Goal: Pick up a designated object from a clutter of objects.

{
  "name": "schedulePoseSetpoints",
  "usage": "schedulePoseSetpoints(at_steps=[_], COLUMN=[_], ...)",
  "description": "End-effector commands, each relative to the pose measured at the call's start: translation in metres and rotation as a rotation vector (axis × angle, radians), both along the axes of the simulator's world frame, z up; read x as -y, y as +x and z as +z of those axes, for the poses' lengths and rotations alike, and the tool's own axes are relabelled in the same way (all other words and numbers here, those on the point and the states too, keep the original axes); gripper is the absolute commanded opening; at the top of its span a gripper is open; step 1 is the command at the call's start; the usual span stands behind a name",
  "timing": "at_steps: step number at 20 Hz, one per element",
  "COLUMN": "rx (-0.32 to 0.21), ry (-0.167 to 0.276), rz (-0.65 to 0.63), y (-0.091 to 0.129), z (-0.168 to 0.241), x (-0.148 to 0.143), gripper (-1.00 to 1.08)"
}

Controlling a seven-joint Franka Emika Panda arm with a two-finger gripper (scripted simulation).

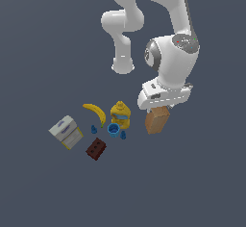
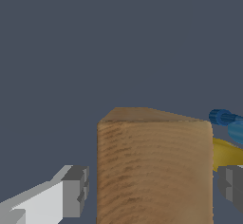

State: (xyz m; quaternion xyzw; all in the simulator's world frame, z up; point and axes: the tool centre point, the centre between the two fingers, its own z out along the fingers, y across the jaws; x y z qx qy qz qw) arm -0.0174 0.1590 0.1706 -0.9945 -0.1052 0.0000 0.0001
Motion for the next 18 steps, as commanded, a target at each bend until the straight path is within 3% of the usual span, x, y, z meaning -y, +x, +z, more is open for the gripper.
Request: schedulePoseSetpoints(at_steps=[1,8,9,18], rx=[-0.001,0.000,0.000,0.000], ry=[0.000,0.000,0.000,0.000], rz=[0.000,0.000,0.000,0.000], y=[-0.001,0.000,0.000,0.000], z=[-0.013,-0.028,-0.028,-0.028], x=[0.000,-0.001,-0.001,-0.001], gripper=[1.00,1.00,-1.00,-1.00])
